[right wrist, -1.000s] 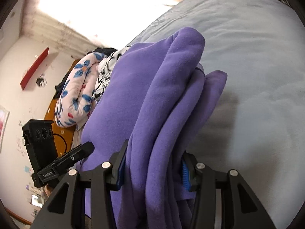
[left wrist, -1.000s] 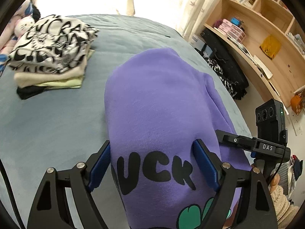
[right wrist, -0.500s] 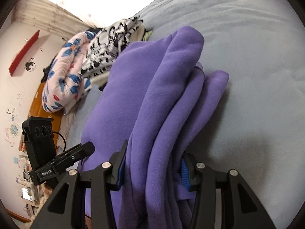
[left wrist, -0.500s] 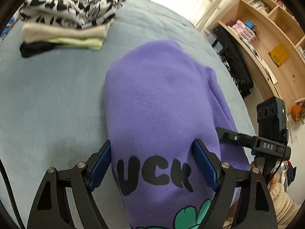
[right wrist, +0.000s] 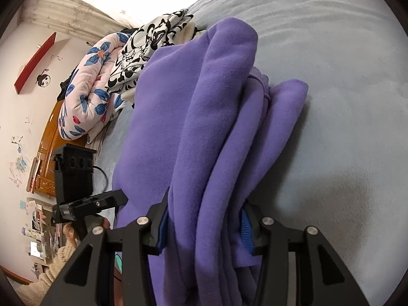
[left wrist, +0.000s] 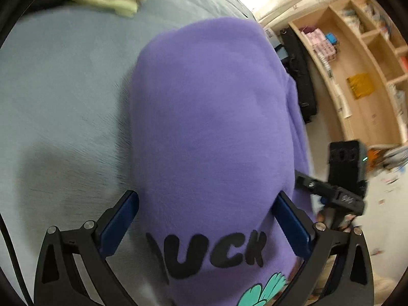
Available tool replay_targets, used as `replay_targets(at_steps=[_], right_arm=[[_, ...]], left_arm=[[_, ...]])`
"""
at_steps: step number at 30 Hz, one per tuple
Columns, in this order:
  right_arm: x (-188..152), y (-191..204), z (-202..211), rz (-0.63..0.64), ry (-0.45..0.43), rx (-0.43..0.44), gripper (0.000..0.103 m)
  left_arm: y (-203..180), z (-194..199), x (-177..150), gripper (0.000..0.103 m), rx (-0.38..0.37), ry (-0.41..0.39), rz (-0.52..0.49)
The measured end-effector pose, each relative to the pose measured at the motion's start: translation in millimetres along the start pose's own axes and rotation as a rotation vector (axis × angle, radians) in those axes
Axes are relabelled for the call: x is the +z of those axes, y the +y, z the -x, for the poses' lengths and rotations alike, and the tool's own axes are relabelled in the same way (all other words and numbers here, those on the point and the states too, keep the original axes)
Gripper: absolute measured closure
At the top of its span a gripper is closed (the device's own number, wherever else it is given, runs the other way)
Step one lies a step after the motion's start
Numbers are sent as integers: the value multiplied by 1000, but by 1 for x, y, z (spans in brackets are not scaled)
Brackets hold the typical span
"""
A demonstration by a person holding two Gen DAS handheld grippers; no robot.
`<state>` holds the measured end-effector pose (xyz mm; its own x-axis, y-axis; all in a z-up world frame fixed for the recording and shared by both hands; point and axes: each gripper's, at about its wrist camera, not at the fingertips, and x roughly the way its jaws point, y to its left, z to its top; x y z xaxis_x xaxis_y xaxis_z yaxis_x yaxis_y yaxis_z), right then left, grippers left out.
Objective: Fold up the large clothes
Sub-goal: 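Lift the folded hoodie with both tools and carry it to the clothes stack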
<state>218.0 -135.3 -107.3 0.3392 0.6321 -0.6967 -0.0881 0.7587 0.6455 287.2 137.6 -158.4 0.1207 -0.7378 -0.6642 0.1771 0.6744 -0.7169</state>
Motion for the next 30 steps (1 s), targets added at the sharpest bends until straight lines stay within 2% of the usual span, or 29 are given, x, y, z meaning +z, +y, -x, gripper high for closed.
replay_targets(at_steps=[1,4,8,11,16,18,22,27,30], right_arm=[[0,0,0,-1,-2,0,58],[0,6,2,21,-13,-6,58],[3,18,11,37,-37,-12,58],[9,30,24,42,-81,10,58],[34,72,51,103,-174,56,58],[54,96,58,142,-207,74,58],[110,143,56,199,-255,115,58],[203,206,29,255,-328,177,58],[254,227,-1,247,-354,216,58]], left_arm=[[1,-2,-1,0,-17,-8,11],[-14,0,-7,1,21,-54,-56],[-33,13,-12,6,45,-104,-118],[-49,33,-5,7,42,-147,-139],[-79,86,12,7,55,-232,-205],[-90,112,29,7,73,-264,-228],[-109,173,84,7,138,-338,-279],[-111,239,180,7,210,-411,-323],[-101,267,241,7,271,-442,-341]])
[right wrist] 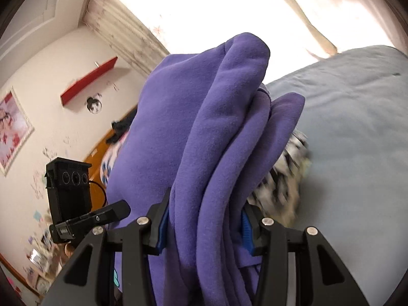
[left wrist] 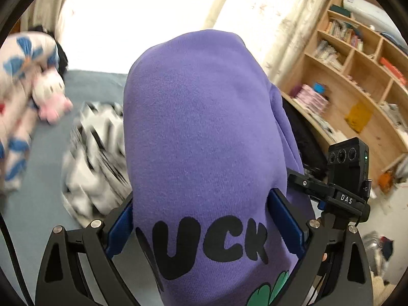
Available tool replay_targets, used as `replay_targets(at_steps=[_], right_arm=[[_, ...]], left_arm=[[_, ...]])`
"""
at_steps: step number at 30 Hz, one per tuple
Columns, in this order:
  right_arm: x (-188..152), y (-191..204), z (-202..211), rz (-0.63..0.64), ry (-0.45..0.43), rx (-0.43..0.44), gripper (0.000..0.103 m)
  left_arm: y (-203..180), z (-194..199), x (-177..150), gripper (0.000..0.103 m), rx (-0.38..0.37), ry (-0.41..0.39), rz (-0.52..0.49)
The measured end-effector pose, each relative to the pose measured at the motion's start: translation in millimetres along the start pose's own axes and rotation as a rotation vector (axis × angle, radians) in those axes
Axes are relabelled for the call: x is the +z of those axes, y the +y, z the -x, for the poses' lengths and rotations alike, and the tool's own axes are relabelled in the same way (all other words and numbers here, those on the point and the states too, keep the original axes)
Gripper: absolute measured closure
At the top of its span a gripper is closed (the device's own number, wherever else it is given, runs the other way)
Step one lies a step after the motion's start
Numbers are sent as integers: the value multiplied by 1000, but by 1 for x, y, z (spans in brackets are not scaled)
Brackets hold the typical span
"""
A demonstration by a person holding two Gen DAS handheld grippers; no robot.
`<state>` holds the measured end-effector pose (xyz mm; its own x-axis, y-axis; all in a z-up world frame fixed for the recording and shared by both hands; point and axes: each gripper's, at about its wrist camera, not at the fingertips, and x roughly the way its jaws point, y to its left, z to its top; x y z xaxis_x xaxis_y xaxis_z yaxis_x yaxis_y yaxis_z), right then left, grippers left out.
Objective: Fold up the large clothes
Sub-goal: 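Lift the folded hoodie with both tools and carry it to the clothes stack, then lower the hoodie onto the black-and-white clothes stack and open both tools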
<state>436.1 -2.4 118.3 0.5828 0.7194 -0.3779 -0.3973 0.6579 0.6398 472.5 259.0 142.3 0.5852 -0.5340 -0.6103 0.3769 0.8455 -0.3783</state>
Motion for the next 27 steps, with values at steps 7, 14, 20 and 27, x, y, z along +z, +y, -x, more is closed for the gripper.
replay_targets(at_steps=[7,14,20,27], right_arm=[[38,-65,-141,-118,6,24,58],[-19,-143,-223,-152,117,-174,56],[-8,-134,-215,-104,156,-233,47],[-8,-104,-165,-25,226,-329,41]], left_arm=[[105,-81,77,6,126,46,3],[190,-184,44,0,174,166,214],[184,-176,44,0,208,141,189],[141,-145,27,0,322,95,171]])
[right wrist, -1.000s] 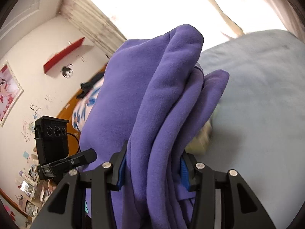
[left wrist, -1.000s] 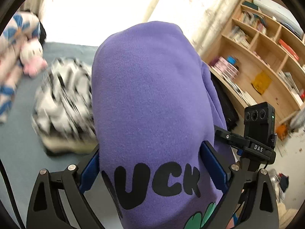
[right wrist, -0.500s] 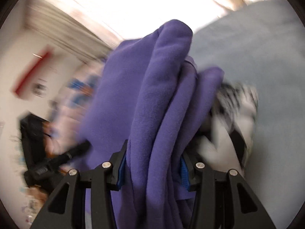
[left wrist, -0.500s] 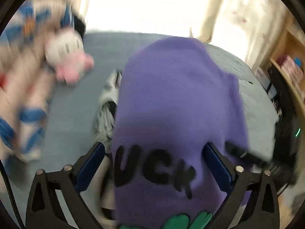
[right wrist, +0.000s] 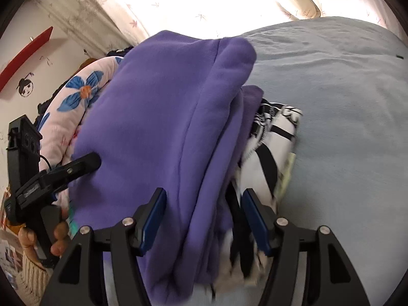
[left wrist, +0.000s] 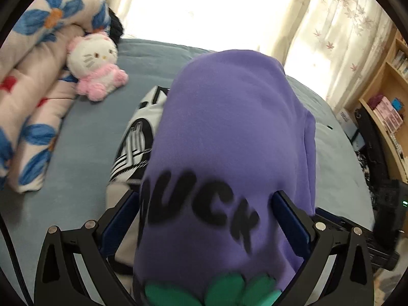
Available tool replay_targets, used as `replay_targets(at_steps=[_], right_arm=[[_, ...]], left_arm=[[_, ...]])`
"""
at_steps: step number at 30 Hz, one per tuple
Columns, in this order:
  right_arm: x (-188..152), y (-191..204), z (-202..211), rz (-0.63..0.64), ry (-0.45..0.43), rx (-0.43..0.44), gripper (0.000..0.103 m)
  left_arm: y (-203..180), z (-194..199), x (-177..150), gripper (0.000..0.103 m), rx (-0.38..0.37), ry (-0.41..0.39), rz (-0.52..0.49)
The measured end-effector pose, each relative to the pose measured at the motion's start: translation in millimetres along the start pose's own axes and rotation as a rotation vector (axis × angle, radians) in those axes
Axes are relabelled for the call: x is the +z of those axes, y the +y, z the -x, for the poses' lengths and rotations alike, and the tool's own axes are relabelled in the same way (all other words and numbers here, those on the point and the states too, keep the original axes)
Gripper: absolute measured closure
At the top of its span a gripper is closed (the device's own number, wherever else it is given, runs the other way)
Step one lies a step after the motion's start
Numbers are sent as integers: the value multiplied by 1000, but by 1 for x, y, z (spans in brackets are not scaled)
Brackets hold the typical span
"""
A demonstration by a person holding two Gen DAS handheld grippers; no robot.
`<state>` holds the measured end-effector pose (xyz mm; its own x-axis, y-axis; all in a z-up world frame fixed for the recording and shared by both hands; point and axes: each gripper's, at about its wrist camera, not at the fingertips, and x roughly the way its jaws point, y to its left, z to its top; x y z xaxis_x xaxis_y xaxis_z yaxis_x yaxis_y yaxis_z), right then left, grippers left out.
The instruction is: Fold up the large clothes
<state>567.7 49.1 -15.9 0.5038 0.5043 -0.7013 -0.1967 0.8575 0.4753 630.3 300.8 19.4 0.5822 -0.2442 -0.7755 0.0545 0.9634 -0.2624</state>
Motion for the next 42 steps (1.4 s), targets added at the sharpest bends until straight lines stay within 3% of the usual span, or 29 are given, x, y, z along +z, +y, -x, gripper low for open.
replay_targets(at_steps=[5,11,16,24,28,32,37,42], right_arm=[[-26,3,64,21,-2,-28,41],[-63,24,147,71,30,-38,41],[-95,51,230,135,-5,-38,41],[-154,81,340,239,-68,-131,40],[-185,77,368,245,-78,-152,38],[-212,65,378,235,-81,-188,37],[-252,44,379,252,-86,-291,37],[-294,23,376,232,-102,-325,37]], left_arm=[[-21,45,-25,0,25,-3,-9],[-68,128,-64,0,30,-27,-56],[-105,194,-100,0,23,-37,-68],[-157,278,-169,0,-7,-98,-80],[-181,300,-209,0,-3,-120,-115],[-203,316,-255,0,64,-136,-134],[-224,321,-306,0,79,-124,-164],[-235,313,-352,0,87,-116,-160]])
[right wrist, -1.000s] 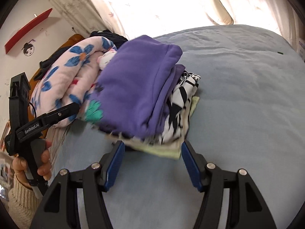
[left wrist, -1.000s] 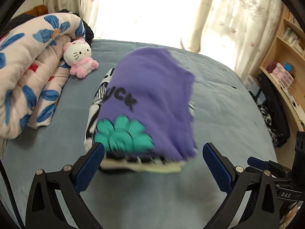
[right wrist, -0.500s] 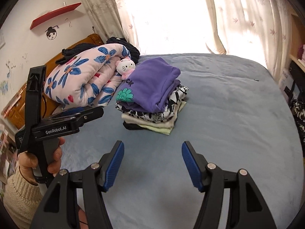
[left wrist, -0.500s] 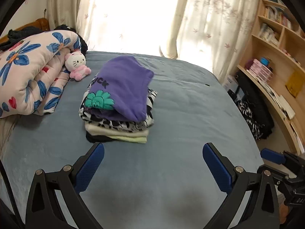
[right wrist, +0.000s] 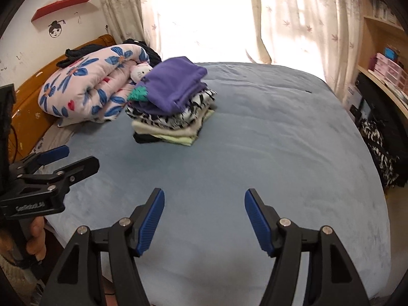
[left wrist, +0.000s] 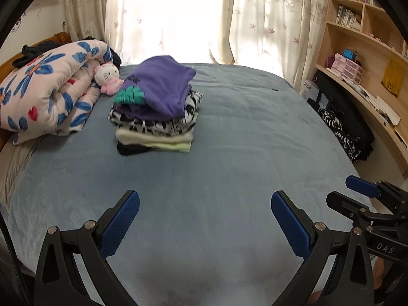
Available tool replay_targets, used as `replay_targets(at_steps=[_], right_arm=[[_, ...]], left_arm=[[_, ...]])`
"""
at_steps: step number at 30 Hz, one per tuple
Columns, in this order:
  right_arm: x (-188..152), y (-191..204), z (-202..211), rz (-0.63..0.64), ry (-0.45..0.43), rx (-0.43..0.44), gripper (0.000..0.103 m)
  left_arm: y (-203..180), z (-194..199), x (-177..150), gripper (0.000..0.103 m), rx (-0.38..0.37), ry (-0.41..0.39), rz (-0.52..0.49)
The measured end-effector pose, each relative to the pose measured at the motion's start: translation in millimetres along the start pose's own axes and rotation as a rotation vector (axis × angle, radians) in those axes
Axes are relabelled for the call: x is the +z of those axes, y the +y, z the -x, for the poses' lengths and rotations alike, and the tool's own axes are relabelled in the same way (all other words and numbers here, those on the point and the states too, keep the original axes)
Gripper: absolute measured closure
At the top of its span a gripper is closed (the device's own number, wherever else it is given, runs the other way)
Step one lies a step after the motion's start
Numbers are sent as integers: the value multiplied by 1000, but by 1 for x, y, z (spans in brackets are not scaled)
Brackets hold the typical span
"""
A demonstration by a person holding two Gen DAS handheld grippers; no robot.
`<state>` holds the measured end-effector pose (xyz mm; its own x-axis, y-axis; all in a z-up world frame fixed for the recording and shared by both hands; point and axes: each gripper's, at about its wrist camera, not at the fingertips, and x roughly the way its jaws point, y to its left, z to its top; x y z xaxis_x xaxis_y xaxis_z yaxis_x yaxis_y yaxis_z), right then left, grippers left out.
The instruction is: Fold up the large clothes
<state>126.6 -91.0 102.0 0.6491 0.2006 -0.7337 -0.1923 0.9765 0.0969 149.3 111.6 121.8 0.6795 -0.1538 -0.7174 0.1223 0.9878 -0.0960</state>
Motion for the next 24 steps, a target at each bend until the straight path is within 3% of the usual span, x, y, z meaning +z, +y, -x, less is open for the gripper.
replay_targets(at_steps=[12,17,24], right_arm=[[-75,-9,-3,-65,-32,-58,37],[-93,-9,-3,-82,-65,-125,36],[-108,-7,-7,-87,-74,-147,30]], left_arm=[[-30,-11,-76,0,56,-29,24],[-33,-19,-98,0,90,-18,30],[-32,-30,-117,0,89,26,45]])
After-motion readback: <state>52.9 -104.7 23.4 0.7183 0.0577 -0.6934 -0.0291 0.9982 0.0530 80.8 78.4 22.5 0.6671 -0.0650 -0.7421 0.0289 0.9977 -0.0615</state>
